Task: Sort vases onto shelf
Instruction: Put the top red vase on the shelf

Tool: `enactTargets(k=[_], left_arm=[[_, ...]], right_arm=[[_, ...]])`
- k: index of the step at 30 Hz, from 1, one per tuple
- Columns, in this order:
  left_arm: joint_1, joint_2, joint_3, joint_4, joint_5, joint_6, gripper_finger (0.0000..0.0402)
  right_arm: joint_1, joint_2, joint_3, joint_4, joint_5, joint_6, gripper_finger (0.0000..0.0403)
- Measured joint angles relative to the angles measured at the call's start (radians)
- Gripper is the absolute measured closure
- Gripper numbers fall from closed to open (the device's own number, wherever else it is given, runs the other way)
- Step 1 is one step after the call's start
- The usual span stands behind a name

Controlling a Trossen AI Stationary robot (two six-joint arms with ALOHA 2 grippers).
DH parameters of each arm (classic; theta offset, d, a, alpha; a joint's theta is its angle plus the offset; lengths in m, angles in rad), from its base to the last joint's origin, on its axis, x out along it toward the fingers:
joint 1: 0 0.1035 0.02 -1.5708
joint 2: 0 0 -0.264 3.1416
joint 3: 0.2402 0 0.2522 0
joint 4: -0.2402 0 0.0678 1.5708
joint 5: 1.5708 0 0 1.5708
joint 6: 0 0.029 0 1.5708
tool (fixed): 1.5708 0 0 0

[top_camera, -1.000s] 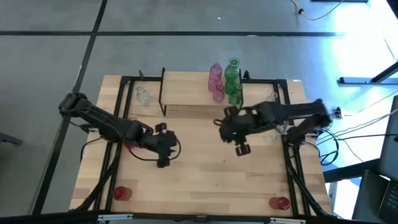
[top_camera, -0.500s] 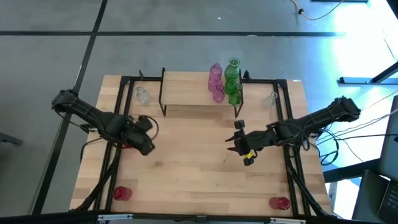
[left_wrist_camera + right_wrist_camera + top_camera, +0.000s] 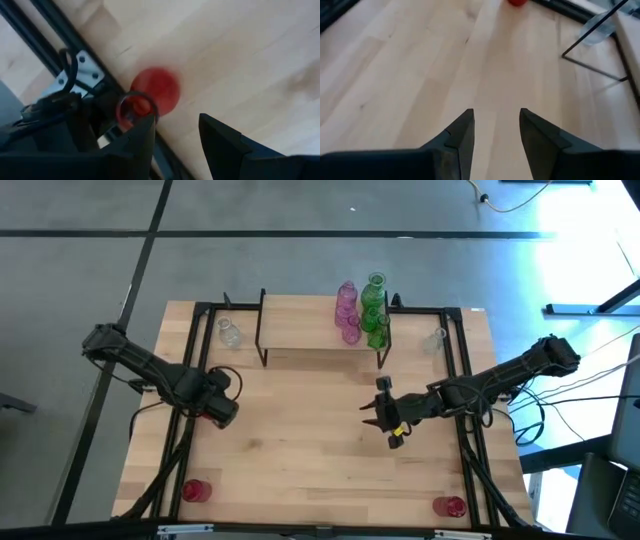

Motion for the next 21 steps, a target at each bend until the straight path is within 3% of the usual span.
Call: enactTargets(k=[9, 21], left_arm=[[0.000, -0.127, -0.153, 0.086, 0.031, -0.028, 0.0255], [0.037, -0.143, -0.286, 0.204, 0.049, 0.035, 0.0255]], right_arm=[[0.000, 0.000, 0.000, 0.007, -0.011, 0.024, 0.0262], [-0.001, 0.000, 0.000, 0.005, -0.011, 0.025, 0.0262]])
